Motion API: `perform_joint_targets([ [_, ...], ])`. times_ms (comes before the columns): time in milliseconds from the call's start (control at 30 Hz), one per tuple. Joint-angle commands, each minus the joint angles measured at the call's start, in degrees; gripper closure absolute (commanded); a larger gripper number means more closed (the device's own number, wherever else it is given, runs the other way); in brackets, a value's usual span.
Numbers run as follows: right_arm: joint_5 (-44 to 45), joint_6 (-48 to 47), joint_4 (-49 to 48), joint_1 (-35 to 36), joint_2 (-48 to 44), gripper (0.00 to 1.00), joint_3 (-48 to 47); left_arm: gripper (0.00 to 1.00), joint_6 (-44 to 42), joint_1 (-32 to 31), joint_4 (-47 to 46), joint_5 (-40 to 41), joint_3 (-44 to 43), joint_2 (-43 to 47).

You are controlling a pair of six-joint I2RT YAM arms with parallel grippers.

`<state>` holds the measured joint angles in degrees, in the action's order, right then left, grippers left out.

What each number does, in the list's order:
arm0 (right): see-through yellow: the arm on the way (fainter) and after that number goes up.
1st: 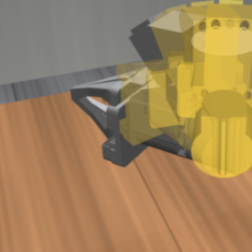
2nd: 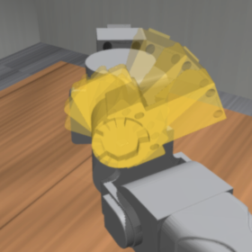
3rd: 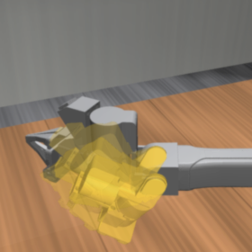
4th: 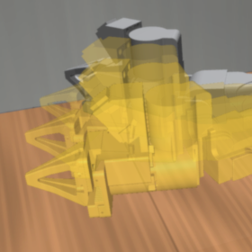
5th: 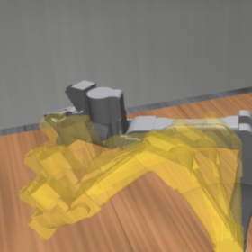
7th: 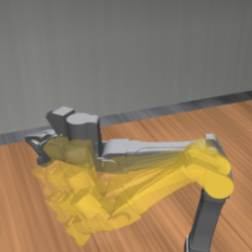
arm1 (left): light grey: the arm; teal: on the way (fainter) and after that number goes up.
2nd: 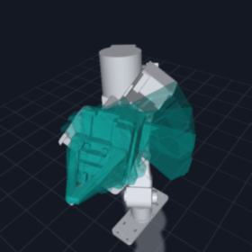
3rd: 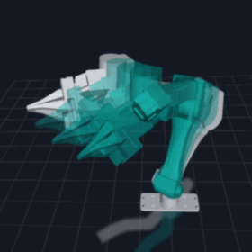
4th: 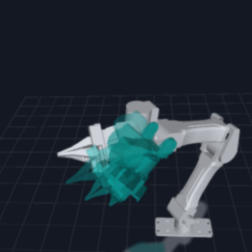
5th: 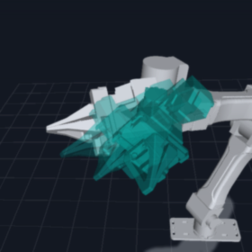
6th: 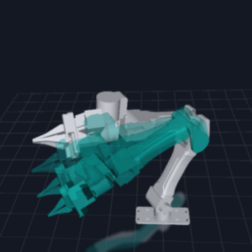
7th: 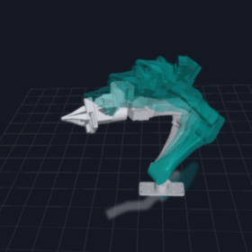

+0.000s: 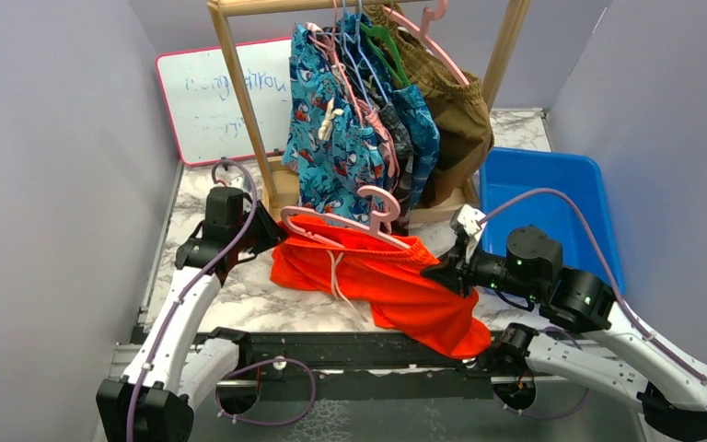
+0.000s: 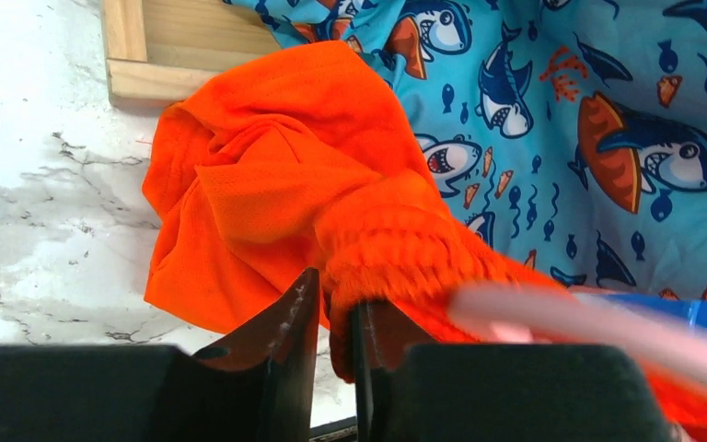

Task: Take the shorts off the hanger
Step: Remove the shorts from the clothes rod.

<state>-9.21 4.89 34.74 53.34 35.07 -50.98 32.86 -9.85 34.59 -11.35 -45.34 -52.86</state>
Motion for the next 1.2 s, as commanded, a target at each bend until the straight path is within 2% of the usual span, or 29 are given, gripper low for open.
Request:
perform_joint_targets([
  [0,7.21,3.71,-2.07,0.03,1.82,0.99,-1.73,0.71,-0.52,2.47,-2.07,1.36,4.45,6.24],
  [233,0.24,5.55,-9.48,0.08,4.74,0.99,0.59,0.34,-1.16,2.47,-1.55,-6.33,5.86,12.80],
  [400,-3.07,6.40,-10.15,0.08,7.66,0.98,0.51,0.23,-2.27,2.47,-3.66,-12.91,3.19,14.43],
  [533,-7.27,6.23,-10.96,0.01,10.73,0.99,0.94,0.22,-3.26,2.46,-7.53,-19.96,0.90,15.74],
  [800,-16.77,6.12,-14.22,0.08,16.77,0.99,2.19,0.21,-4.85,2.38,-12.63,-25.92,0.46,17.02],
  [1167,-19.26,6.57,-15.38,0.09,17.90,0.99,3.14,0.21,-4.50,2.38,-17.83,-28.92,1.79,18.21],
])
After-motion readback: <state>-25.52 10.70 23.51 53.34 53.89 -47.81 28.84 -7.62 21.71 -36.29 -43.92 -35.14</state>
